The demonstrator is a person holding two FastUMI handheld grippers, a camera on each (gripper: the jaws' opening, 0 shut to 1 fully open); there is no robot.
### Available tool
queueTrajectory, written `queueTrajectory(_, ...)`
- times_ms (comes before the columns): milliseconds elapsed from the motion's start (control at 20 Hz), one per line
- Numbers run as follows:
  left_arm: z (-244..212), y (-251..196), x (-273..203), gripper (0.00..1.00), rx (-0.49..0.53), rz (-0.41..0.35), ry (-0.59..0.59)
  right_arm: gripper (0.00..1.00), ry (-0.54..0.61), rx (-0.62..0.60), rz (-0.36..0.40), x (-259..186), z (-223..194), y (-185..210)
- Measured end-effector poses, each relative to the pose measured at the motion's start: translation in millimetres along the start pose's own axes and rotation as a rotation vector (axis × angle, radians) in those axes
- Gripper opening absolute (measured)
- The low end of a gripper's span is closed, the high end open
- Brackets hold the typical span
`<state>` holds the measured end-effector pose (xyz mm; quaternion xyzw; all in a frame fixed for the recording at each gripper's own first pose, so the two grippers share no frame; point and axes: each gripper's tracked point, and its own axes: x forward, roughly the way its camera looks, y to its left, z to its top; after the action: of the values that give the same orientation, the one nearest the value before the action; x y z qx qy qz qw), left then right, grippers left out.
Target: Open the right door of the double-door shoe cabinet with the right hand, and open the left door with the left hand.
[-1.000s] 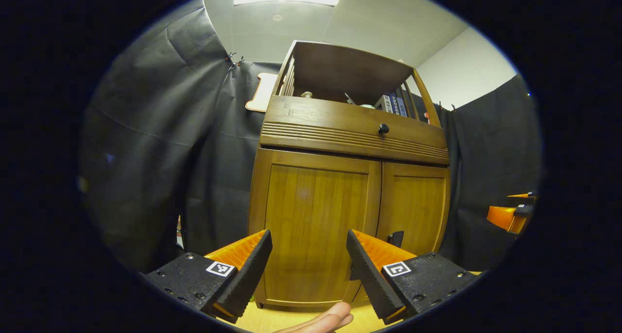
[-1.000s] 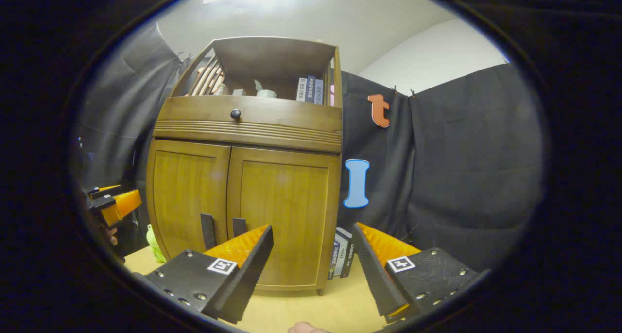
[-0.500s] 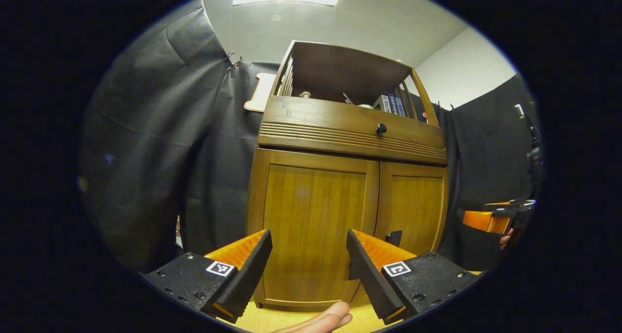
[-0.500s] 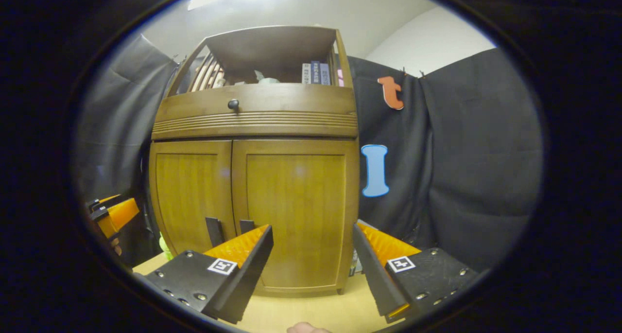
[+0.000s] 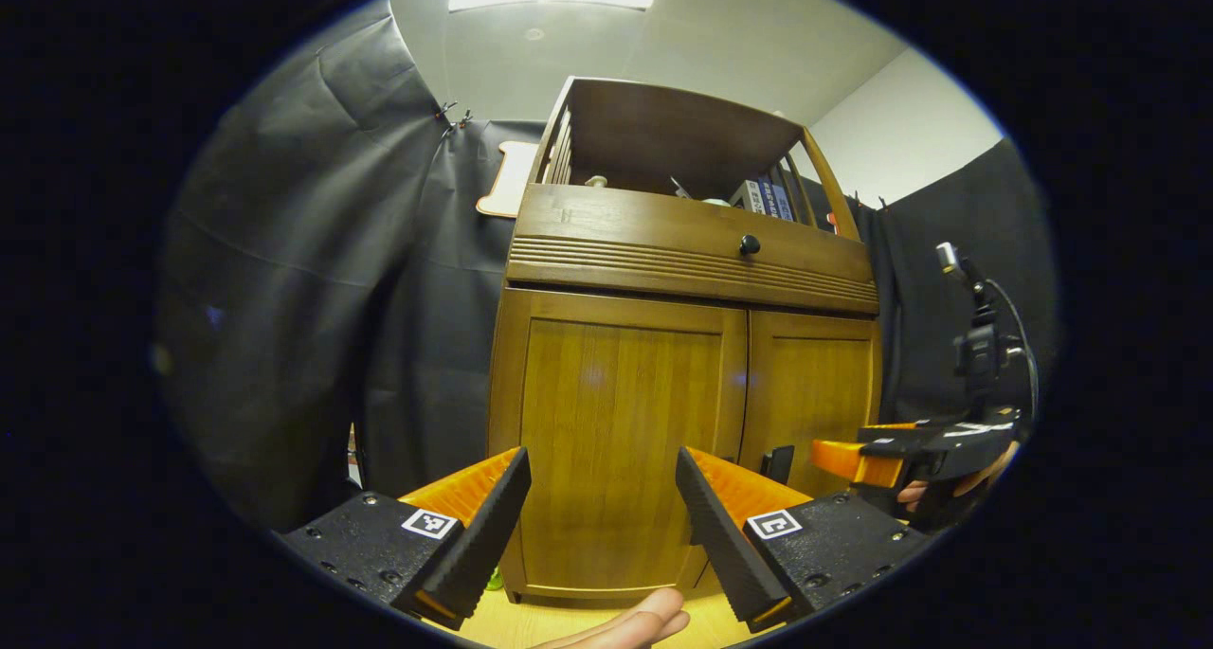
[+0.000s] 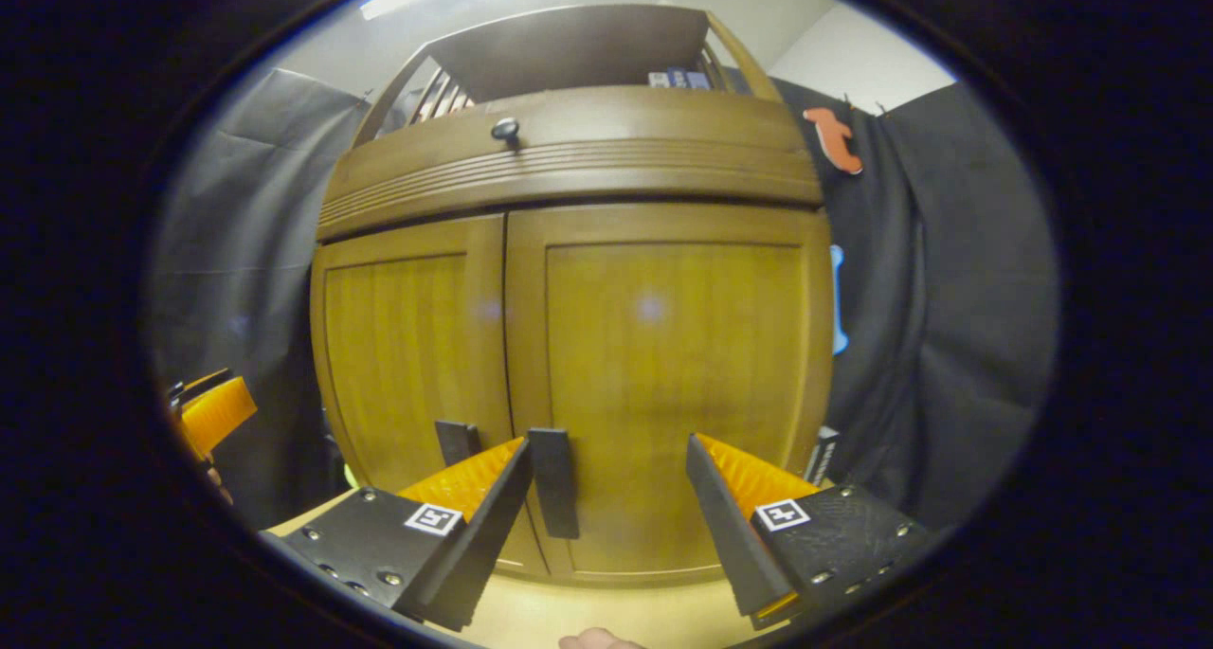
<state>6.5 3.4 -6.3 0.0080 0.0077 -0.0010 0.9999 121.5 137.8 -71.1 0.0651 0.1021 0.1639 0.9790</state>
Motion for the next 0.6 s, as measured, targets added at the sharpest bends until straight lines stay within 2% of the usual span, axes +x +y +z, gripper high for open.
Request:
queueTrajectory(100,-4,0,3,0.92,0.006,0.002,0.014,0.97,0.038,0.01,0.022,17,-17,9)
queueTrajectory(250,-14,2,8,0.92,0.016,0.015,0.047,0.96,0.069,0.005,0.013,40,-31,12)
queueTrajectory(300,-18,1,10,0.95,0.022,0.018,0.061,0.98,0.073,0.007,0.018,45,-33,13)
queueTrajectory(400,-24,0,12,0.92,0.033,0.024,0.089,0.96,0.07,0.012,0.021,51,-38,17)
queueTrajectory(500,-27,0,12,0.92,0.03,0.03,0.105,0.85,0.061,0.02,0.021,59,-40,22)
queueTrajectory(550,-28,-1,10,0.92,0.026,0.03,0.114,0.71,0.063,0.011,0.016,63,-41,23)
queueTrajectory(600,-29,-3,8,0.92,0.021,0.027,0.119,0.57,0.101,-0.006,0.059,59,-48,33)
